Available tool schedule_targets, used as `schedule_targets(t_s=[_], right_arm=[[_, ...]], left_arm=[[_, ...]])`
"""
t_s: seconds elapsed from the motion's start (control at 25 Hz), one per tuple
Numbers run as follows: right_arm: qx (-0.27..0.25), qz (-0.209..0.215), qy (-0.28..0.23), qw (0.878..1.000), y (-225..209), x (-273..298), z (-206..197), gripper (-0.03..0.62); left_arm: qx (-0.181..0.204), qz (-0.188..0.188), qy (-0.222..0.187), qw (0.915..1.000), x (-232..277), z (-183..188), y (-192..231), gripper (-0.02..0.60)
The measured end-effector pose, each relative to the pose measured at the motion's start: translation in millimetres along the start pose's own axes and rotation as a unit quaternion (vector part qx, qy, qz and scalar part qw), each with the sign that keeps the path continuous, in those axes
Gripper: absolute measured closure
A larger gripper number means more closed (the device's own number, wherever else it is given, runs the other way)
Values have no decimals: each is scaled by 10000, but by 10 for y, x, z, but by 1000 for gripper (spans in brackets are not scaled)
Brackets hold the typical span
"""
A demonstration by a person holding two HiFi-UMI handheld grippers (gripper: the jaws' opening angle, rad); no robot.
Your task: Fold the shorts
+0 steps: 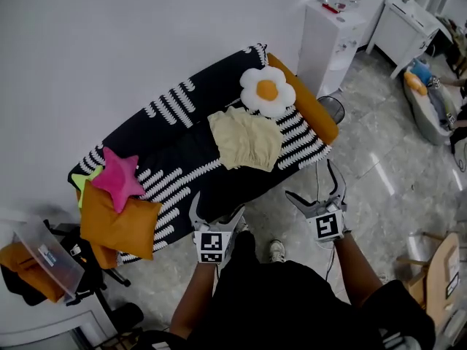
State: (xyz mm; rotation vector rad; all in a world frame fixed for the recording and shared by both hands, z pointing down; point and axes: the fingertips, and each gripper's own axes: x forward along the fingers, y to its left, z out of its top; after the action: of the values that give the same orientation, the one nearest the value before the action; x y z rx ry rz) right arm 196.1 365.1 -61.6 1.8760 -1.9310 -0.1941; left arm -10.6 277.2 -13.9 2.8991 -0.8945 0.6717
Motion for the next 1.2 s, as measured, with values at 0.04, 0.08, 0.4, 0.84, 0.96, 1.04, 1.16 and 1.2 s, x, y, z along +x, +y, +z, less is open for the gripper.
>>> schedule_targets(t_s=[0.04,0.08,0.4,0.84,0.96,1.04,1.16,1.2], right_arm=[[-62,24,41,10000,-16,89,0,2],[-103,38,95,9999,-32,171,-16,2],[1238,-402,720,9889,-188,744,-476,2],[878,8,1648,9824,327,1515,-1161,2],[391,310,1812,9822,551,1711,-1438,2],[-31,436,1811,9825,672,1813,-1645,3],[-719,739,1918,9760,884,1931,-2171,6],[-898,908,1977,9719,976,1960,-2363,7]], left_arm=[[18,-35,27,10000,73,12,66,33],[28,-73,49,10000,147,20,131,35],[322,-505,370,9975,762,-96,604,40],[585,-1111,891,9881,1557,-748,987,60],[851,-1242,1106,9824,1823,-1160,986,74],[1134,-1318,1309,9760,2006,-1484,953,90],[1668,-1426,1578,9628,2276,-1958,899,133],[1859,-1470,1652,9574,2352,-2107,885,145]])
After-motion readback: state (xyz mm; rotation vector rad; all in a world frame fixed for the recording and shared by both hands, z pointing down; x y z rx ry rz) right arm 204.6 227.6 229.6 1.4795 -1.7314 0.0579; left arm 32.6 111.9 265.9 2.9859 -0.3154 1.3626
